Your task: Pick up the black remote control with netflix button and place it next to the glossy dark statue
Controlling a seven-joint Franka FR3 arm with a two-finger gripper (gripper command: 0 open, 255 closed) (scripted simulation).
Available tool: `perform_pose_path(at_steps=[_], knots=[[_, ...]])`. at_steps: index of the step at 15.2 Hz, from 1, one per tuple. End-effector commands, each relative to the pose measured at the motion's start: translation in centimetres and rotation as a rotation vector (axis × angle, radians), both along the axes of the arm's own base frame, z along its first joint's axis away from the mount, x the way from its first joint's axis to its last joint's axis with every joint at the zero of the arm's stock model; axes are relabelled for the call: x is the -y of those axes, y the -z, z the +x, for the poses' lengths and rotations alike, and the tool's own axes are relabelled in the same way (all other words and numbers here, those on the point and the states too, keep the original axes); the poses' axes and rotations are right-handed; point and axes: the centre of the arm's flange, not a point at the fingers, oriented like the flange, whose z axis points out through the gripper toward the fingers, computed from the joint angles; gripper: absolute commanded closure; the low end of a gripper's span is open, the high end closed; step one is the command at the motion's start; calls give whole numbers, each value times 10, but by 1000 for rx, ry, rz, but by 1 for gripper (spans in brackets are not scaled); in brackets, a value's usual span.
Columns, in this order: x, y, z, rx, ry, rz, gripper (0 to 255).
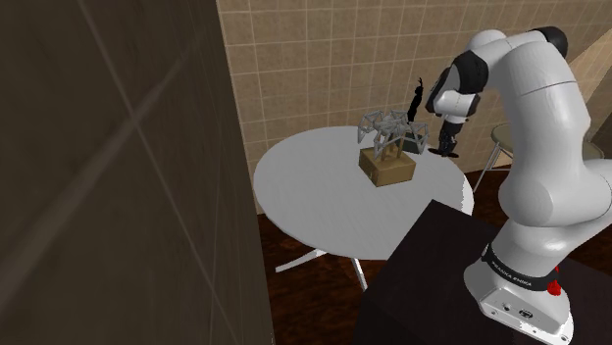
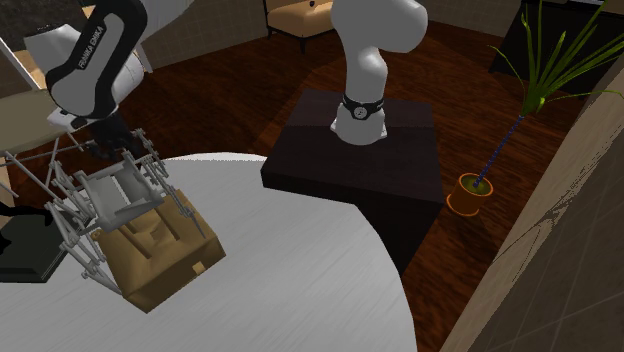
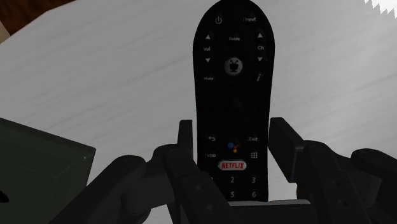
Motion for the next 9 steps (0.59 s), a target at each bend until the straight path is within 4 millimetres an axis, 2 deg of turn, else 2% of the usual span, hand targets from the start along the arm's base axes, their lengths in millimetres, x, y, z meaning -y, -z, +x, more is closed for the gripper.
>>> perform_pose_path(at_steps=[1, 9], knots=[[1, 12, 0, 0, 0, 0, 255], [1, 54, 0, 0, 0, 0, 255]])
